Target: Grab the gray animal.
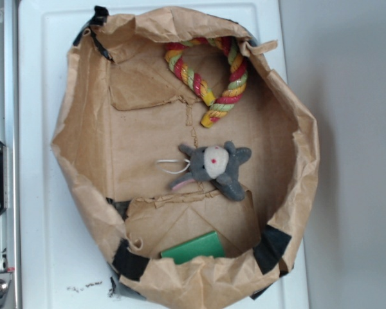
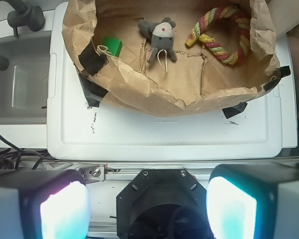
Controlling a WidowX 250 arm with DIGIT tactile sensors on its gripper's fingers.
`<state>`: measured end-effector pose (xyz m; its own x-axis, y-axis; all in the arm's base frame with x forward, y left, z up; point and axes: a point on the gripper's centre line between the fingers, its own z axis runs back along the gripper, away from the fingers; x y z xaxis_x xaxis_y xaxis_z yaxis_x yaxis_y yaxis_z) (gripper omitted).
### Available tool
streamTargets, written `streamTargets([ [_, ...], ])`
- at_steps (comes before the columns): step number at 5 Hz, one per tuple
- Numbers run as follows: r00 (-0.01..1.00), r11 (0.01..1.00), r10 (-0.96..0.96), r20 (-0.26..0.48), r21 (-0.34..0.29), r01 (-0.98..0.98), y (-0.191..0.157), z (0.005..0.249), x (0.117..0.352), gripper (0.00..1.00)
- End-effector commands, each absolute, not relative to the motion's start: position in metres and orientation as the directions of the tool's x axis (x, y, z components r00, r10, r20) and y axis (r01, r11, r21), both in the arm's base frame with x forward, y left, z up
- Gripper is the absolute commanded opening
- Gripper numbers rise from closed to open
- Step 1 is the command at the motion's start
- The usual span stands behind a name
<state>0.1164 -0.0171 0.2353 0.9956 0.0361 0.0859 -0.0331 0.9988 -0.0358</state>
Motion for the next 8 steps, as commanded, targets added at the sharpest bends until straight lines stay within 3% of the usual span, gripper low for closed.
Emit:
streamTargets([
  [1, 0.996, 0.999, 0.036, 0.086, -0.036, -0.033, -0.017, 0.235, 0.116, 1.00],
  [4, 0.981, 0.987, 0.149, 0.125, -0.077, -0.140, 0.014, 0.217, 0.162, 1.00],
  [6, 0.987, 0.986, 0.153, 0.050, -0.073, -0.150, -0.012, 0.190, 0.213, 1.00],
  [8, 0.987, 0.986, 0.153, 0.050, -0.073, -0.150, -0.012, 0.190, 0.213, 1.00],
])
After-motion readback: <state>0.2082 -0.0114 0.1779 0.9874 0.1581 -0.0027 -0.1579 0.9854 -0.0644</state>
